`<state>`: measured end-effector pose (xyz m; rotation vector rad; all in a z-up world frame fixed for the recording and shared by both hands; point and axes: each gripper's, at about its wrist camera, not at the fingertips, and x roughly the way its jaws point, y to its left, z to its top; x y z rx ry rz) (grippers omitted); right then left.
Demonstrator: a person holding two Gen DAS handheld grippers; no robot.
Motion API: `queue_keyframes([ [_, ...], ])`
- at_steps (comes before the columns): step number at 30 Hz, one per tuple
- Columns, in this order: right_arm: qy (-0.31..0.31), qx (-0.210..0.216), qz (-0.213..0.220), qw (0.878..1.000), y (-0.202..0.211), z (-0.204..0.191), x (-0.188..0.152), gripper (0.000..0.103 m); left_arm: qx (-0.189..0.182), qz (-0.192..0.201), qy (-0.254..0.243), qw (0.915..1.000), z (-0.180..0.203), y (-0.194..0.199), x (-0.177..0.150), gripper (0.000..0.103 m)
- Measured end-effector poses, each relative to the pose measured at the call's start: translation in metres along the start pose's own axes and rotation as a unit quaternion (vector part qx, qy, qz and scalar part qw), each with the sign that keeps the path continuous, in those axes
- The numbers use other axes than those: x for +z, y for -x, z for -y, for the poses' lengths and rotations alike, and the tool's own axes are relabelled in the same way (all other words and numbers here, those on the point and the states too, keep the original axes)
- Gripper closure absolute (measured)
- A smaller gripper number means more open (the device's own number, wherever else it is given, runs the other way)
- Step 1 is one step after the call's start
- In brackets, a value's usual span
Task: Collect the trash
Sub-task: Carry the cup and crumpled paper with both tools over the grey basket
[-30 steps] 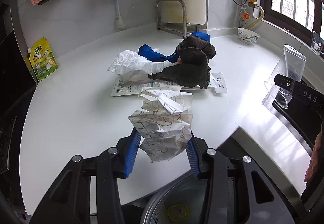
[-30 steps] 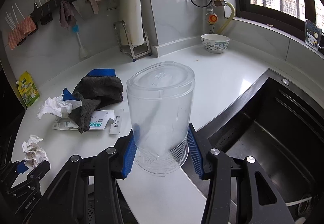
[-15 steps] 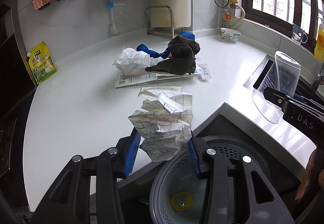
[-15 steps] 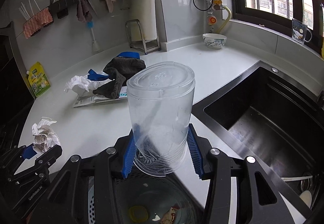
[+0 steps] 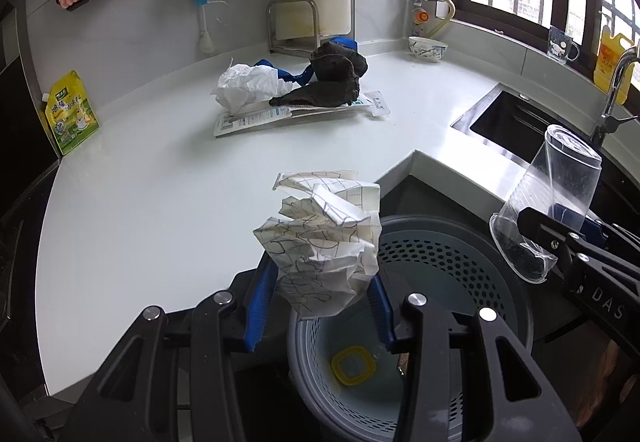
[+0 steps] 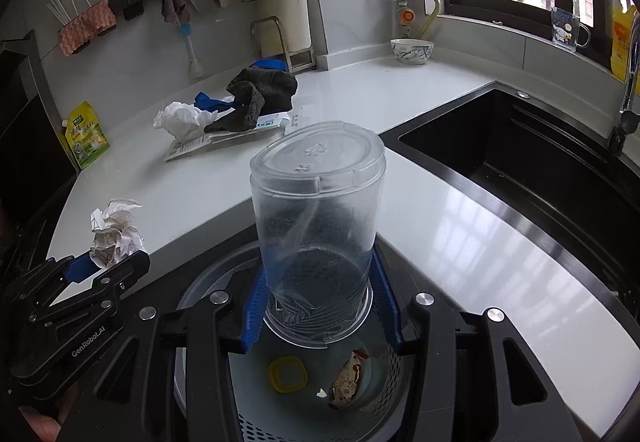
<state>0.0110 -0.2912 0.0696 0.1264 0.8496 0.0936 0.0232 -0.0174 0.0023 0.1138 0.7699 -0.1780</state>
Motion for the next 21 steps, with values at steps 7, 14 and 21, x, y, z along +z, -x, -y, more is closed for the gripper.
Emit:
queue_keyframes([
  [7, 0.001, 0.003, -0.023, 1.0, -0.004, -0.002, -0.022, 0.057, -0.004, -0.013, -0.01, 0.9999, 0.003, -0.001, -0.014, 0.06],
  [14, 0.002, 0.014, -0.041, 0.999, -0.005, 0.0, -0.037, 0.057, -0.01, -0.032, -0.013, 0.9993, 0.006, -0.005, -0.025, 0.06],
  [21, 0.007, 0.02, -0.066, 0.998, -0.018, 0.001, -0.046, 0.057, -0.018, -0.061, -0.011, 0.9979, 0.009, -0.018, -0.036, 0.06],
])
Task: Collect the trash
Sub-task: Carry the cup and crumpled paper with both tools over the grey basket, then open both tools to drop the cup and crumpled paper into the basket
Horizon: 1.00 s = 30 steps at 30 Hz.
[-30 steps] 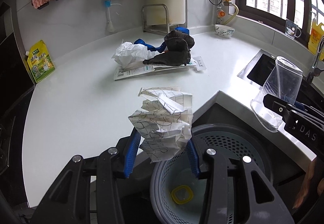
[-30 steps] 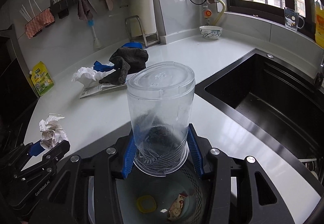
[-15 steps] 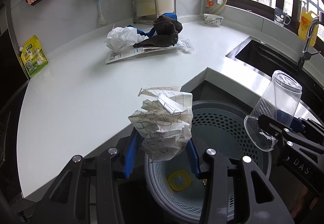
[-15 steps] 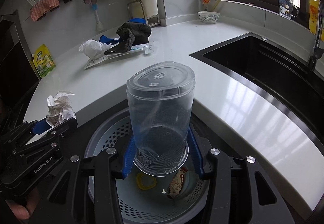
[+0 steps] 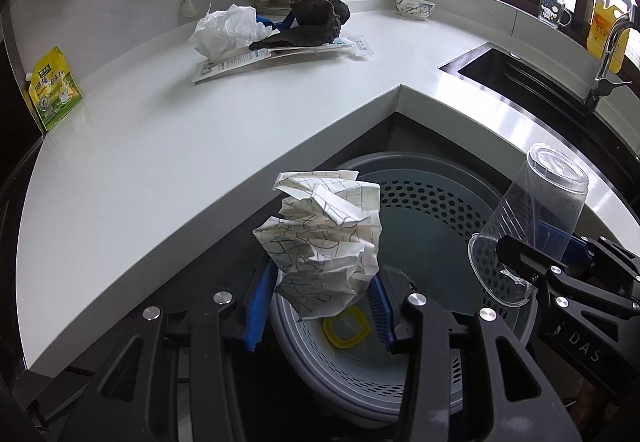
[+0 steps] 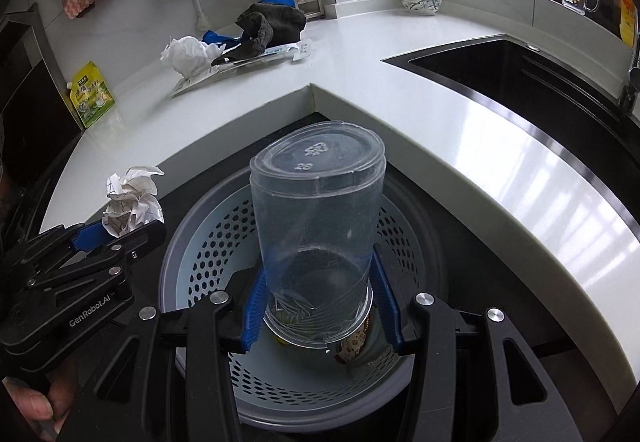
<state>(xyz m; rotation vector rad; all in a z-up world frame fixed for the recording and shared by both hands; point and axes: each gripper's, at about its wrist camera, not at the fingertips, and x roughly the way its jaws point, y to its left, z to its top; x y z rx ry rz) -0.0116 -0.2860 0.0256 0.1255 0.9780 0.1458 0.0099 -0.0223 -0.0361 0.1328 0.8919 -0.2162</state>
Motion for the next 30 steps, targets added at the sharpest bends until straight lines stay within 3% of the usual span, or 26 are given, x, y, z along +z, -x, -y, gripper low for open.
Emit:
queue_keyframes([
  [14, -0.001, -0.013, -0.032, 0.999, -0.028, 0.005, -0.008, 0.057, -0.011, -0.038, 0.008, 0.9992, 0.002, -0.026, -0.006, 0.058],
  [25, 0.002, -0.019, -0.046, 0.999, -0.038, 0.004, -0.009, 0.057, -0.009, -0.041, 0.014, 0.999, -0.001, -0.029, -0.008, 0.051],
  [30, 0.003, -0.022, -0.051, 0.998, -0.04, 0.007, -0.007, 0.049, -0.009, -0.04, 0.014, 0.999, -0.003, -0.028, -0.008, 0.045],
])
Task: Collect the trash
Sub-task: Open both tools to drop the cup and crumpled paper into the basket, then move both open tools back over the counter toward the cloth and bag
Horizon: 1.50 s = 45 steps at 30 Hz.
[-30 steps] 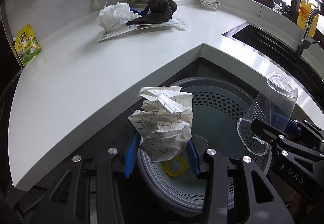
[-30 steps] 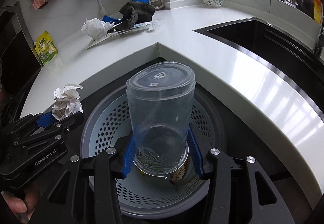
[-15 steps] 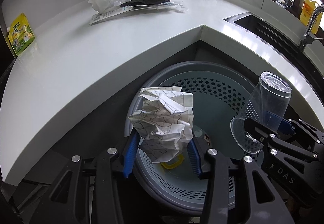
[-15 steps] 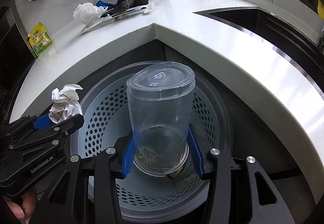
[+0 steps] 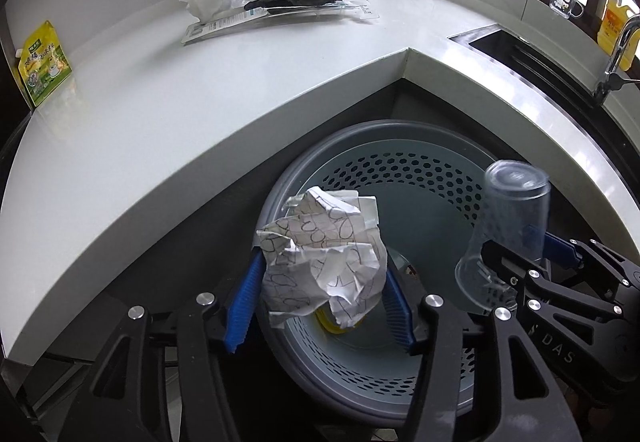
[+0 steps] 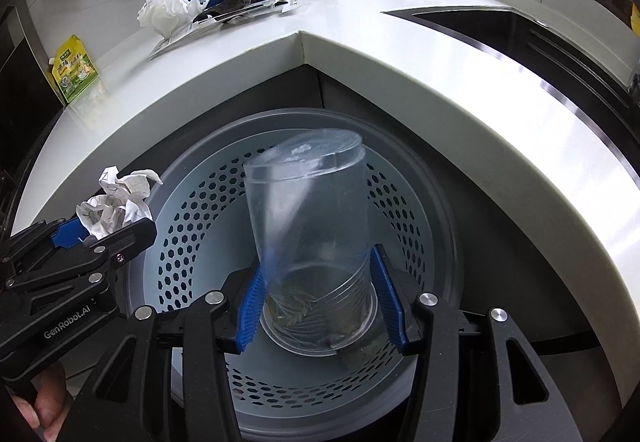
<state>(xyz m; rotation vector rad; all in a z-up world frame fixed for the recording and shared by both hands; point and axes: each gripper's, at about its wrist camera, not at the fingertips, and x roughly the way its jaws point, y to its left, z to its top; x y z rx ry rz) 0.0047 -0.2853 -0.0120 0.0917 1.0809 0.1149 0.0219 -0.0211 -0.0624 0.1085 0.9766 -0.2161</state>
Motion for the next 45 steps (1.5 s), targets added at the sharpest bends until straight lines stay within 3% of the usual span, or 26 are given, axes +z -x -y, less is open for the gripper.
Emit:
queue_keyframes([
  [2, -0.003, 0.001, 0.0, 1.0, 0.0, 0.001, 0.0, 0.04, 0.001, 0.002, 0.001, 1.0, -0.001, 0.001, 0.0, 0.042],
  [6, -0.009, 0.002, 0.0, 1.0, 0.001, 0.004, 0.001, 0.04, 0.002, 0.003, 0.003, 1.0, -0.002, 0.002, 0.0, 0.037],
  [45, -0.019, 0.013, 0.022, 0.999, 0.013, 0.006, 0.008, 0.04, -0.004, 0.029, 0.02, 0.9994, -0.015, 0.019, 0.01, 0.029],
])
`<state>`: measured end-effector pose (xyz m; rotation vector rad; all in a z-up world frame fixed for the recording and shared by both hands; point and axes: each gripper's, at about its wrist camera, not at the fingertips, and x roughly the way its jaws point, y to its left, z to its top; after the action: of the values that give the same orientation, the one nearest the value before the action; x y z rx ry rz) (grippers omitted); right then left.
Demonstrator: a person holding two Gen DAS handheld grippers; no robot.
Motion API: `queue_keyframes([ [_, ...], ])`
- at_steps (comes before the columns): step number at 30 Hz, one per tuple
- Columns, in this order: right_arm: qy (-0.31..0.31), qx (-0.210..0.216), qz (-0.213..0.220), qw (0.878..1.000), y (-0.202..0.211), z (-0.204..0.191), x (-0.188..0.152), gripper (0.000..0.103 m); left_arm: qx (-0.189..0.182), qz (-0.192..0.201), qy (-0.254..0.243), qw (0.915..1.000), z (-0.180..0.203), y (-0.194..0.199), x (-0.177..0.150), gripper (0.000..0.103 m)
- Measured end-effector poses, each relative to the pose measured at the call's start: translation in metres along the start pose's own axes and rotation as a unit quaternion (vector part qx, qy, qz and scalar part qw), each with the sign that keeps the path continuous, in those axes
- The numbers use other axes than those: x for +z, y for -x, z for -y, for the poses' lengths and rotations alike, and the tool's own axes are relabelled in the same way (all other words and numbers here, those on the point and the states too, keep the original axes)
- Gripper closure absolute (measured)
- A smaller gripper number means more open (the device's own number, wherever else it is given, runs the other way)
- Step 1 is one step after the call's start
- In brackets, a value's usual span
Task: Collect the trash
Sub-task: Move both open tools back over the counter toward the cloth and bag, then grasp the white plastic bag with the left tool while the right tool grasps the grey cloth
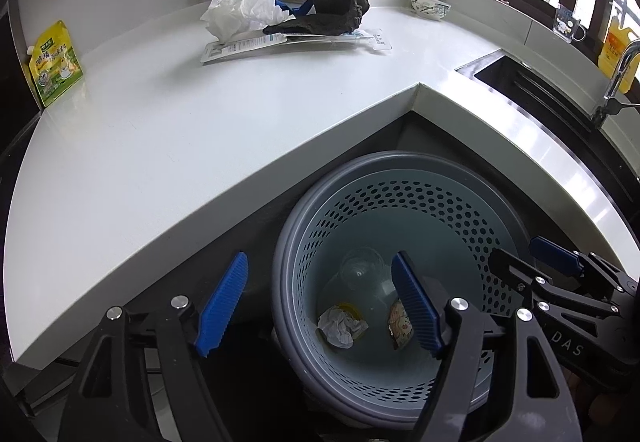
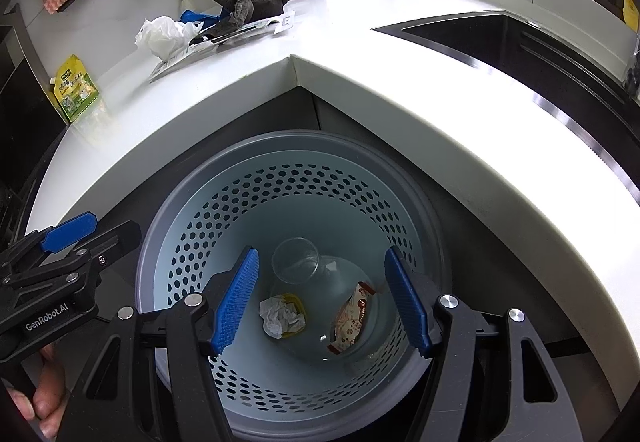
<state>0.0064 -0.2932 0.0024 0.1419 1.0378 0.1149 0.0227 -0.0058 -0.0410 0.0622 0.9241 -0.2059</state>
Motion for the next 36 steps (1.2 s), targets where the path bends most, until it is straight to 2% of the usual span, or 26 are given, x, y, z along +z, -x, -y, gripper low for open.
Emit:
queue_keyframes([
  [9, 0.007, 0.008, 0.009, 1.0, 0.001, -0.006, 0.014, 0.04, 0.001, 0.011, 0.009, 0.9999, -0.007, 0.007, 0.01, 0.027],
  [17, 0.013, 0.014, 0.027, 0.999, 0.005, -0.011, 0.044, 0.04, -0.002, 0.032, 0.023, 0.9992, -0.02, 0.012, 0.035, 0.021],
  [25, 0.011, 0.027, 0.059, 0.998, 0.009, -0.013, 0.097, 0.04, 0.019, 0.067, 0.041, 0.9968, -0.043, 0.014, 0.08, 0.018],
  [36, 0.028, 0.058, 0.077, 0.995, -0.023, -0.037, 0.176, 0.039, 0.042, 0.103, 0.077, 0.9909, -0.081, 0.0, 0.154, 0.014],
])
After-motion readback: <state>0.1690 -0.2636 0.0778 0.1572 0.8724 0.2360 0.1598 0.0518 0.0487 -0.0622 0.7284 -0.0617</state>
